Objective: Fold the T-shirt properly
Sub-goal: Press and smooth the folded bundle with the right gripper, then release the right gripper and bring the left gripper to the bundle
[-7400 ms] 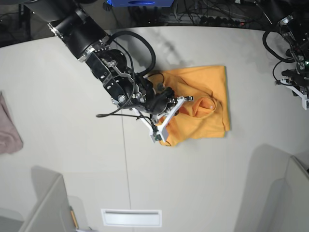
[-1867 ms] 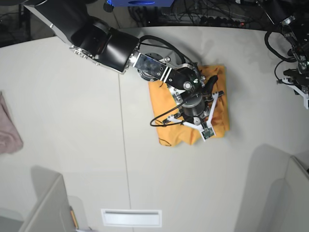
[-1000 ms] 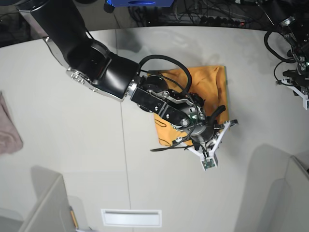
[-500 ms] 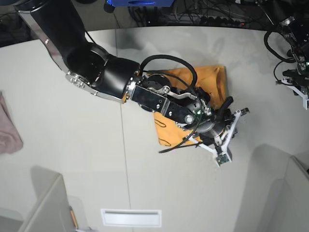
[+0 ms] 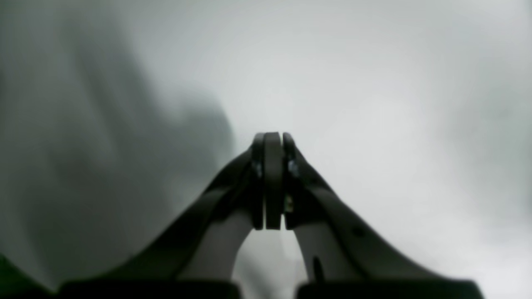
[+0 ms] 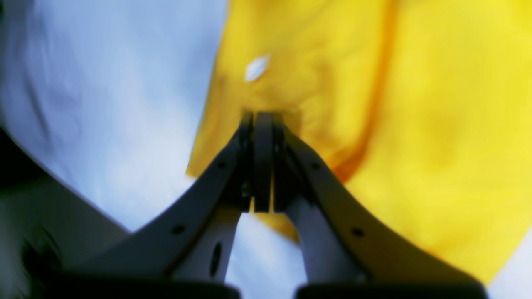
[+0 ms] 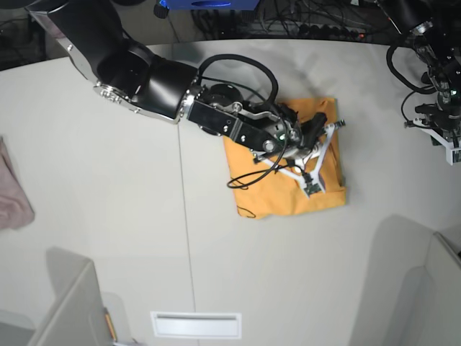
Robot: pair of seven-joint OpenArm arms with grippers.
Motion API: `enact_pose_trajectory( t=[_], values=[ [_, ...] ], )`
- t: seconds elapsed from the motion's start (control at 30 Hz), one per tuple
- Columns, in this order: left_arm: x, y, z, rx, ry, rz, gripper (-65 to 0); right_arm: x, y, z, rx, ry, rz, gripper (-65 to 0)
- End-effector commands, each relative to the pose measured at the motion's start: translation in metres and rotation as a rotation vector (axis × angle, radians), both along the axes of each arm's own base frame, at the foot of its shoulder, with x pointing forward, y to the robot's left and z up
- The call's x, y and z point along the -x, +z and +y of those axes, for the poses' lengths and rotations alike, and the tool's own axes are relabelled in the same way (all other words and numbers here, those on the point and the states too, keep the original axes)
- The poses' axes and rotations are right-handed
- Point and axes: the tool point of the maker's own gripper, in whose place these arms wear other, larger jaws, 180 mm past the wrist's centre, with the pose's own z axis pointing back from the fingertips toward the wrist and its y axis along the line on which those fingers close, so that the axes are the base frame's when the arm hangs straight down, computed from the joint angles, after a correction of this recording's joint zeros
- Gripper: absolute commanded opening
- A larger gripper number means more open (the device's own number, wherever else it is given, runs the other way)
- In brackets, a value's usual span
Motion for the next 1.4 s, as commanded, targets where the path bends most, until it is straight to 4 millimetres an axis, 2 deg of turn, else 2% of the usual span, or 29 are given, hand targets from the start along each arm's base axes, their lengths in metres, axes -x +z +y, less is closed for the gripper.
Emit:
enact_pose_trajectory(
  t=[0.0,0.1,0.23,0.33,0.43,0.53,0.7,0.77,0.83,0.93,1.0,1.1,1.2,1.27,1.33,1.37],
  values=[
    [-0.007,0.013,-0.003,-0.011,-0.037,-0.042,-65.0,-0.005,0.017,0.013,-0.037,0.017,-0.047,-65.0],
    [-0.007,0.013,-0.005,0.005,-0.041,-0.048,-65.0,0.004,0.010,0.015,-0.018,0.047,-0.048,-65.0],
    [0.000,0.001,-0.003,0.031,-0.031,-0.023,-65.0,0.014,0.002,0.016,-0.004,0.062,-0.032,-65.0],
    [0.000,0.000,-0.004,0.035,-0.029,-0.021,-65.0,0.013,-0.015,0.008,0.038,0.041,-0.006,-65.0],
    [-0.002,0.000,-0.006,0.036,-0.036,-0.025,-65.0,0.018,-0.021,0.011,0.053,0.043,0.009,-65.0],
    [-0.005,0.001,-0.007,0.039,-0.038,-0.032,-65.0,0.033,-0.028,0.013,0.082,0.103,-0.005,-65.0],
    [-0.014,0.005,-0.008,0.045,-0.037,-0.054,-65.0,0.039,-0.030,0.014,0.083,0.114,0.002,-65.0],
    [-0.016,0.004,-0.014,0.074,-0.037,-0.070,-65.0,0.043,-0.032,0.015,0.081,0.117,0.014,-65.0],
    [-0.024,0.009,-0.026,0.137,-0.047,-0.124,-65.0,0.047,-0.025,0.019,0.058,0.130,0.010,-65.0],
    [-0.032,0.015,-0.039,0.251,-0.061,-0.199,-65.0,0.057,0.002,0.031,-0.022,0.171,-0.012,-65.0],
    [-0.032,0.018,-0.047,0.310,-0.067,-0.214,-65.0,0.053,0.015,0.019,-0.060,0.170,-0.043,-65.0],
    [-0.033,0.019,-0.059,0.386,-0.082,-0.204,-63.5,0.029,0.042,-0.009,-0.141,0.052,-0.057,-65.0],
    [-0.035,0.023,-0.071,0.470,-0.094,-0.238,-35.9,0.017,0.068,-0.040,-0.226,-0.057,-0.067,-65.0],
    [-0.032,0.020,-0.078,0.521,-0.098,-0.245,-16.9,0.010,0.077,-0.058,-0.261,-0.115,-0.074,-65.0],
    [-0.031,0.015,-0.088,0.592,-0.090,-0.261,-2.8,0.005,0.079,-0.076,-0.276,-0.172,-0.070,-65.0],
    [-0.031,0.013,-0.094,0.629,-0.081,-0.273,0.0,0.002,0.076,-0.083,-0.274,-0.198,-0.064,-65.0]
  ],
)
